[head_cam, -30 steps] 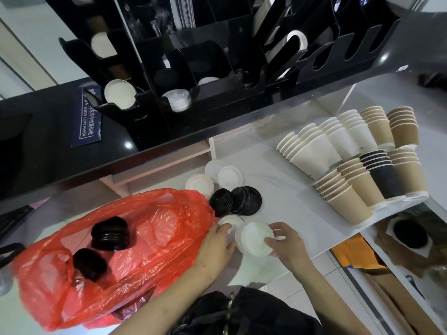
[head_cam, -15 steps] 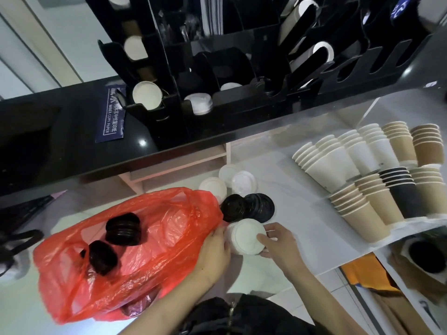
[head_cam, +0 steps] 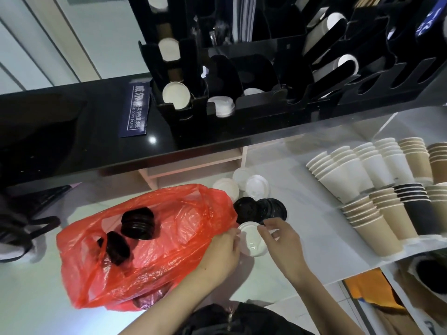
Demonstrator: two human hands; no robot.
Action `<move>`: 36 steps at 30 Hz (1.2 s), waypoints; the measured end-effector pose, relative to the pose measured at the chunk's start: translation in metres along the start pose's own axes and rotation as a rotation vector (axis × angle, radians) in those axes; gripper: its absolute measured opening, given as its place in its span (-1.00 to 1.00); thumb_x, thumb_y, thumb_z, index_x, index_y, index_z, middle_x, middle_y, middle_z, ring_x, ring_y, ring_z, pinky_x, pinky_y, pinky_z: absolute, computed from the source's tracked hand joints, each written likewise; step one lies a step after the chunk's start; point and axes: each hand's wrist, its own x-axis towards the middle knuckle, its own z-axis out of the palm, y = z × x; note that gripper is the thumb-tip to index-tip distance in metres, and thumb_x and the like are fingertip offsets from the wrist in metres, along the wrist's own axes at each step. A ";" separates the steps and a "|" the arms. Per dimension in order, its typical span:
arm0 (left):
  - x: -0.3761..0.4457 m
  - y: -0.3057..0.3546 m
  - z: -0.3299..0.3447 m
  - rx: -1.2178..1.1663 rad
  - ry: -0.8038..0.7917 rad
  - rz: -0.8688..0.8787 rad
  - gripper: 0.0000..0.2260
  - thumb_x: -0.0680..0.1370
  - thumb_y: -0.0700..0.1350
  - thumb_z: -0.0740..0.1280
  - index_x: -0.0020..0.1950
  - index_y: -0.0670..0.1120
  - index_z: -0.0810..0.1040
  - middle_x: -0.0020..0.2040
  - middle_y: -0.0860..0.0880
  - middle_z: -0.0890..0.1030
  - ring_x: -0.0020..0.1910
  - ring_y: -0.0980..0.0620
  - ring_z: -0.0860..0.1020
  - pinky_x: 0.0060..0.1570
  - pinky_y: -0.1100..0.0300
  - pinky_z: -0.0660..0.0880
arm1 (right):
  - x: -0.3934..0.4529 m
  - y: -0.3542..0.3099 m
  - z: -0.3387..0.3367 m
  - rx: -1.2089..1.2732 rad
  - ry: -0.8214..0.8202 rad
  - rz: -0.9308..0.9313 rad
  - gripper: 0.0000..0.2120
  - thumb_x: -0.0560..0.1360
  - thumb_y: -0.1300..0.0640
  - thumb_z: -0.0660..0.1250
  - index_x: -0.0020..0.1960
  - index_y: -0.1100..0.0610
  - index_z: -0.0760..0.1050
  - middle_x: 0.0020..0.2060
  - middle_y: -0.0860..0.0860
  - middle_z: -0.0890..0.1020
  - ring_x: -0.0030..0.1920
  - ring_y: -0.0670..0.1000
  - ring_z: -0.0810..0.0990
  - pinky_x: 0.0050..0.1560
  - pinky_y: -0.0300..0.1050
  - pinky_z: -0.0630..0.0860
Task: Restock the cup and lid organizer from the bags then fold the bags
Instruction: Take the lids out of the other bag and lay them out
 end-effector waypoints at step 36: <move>-0.070 -0.226 -0.239 0.685 0.172 -0.186 -0.62 0.39 -0.06 0.45 0.20 0.00 0.56 0.14 -0.01 0.61 0.18 -0.10 0.57 0.04 0.06 0.51 | 0.044 -0.205 0.252 -0.635 -0.824 -0.720 -0.13 0.47 -0.08 0.51 0.65 -0.06 0.14 0.59 -0.01 0.32 0.55 0.05 0.33 0.54 -0.02 0.31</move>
